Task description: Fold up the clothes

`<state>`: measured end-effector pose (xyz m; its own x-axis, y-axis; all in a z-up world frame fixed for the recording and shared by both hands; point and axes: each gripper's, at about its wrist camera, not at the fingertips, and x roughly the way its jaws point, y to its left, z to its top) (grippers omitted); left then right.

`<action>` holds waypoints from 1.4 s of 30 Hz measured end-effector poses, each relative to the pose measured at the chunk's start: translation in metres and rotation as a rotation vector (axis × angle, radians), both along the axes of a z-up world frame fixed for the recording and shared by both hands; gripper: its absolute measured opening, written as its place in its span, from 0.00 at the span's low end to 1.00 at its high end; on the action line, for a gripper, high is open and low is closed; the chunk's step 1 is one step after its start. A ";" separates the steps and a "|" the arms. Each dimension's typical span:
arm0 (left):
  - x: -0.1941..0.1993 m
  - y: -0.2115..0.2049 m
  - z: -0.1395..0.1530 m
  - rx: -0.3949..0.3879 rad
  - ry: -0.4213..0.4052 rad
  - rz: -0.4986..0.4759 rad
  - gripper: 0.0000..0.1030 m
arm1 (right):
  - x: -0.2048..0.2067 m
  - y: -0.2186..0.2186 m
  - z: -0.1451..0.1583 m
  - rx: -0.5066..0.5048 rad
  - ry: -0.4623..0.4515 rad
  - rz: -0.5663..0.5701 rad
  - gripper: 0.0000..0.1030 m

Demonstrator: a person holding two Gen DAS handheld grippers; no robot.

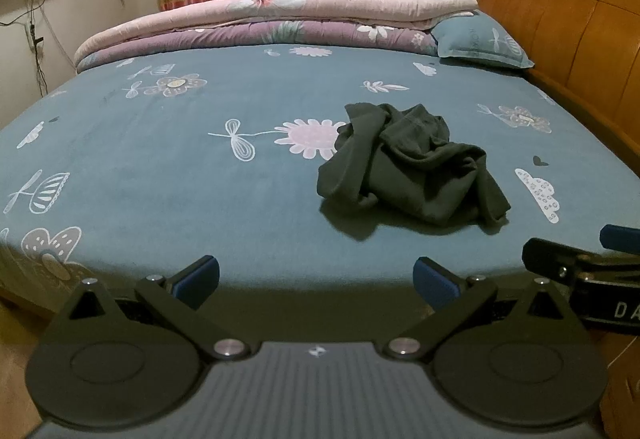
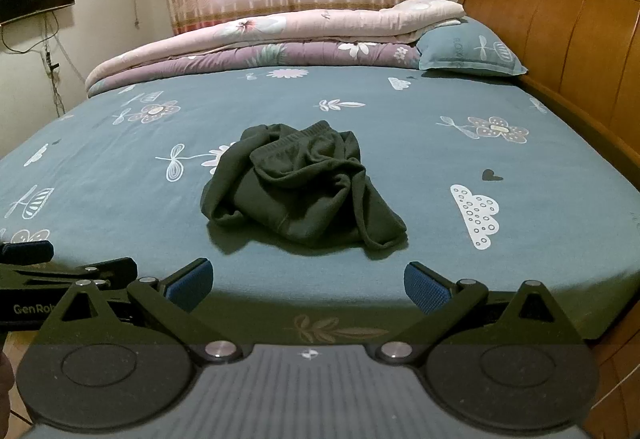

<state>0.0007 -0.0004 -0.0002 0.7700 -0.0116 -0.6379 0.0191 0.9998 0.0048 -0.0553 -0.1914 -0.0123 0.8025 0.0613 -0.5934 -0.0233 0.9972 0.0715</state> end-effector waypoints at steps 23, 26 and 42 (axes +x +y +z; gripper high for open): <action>0.002 -0.002 0.001 -0.001 -0.001 -0.006 0.99 | -0.001 -0.002 0.000 -0.008 0.000 -0.010 1.00; 0.002 -0.002 0.001 0.000 -0.002 -0.006 0.99 | -0.001 -0.003 0.001 -0.009 -0.003 -0.010 1.00; 0.002 -0.004 0.002 -0.001 -0.004 -0.010 0.99 | 0.001 -0.005 -0.001 -0.009 0.000 -0.016 1.00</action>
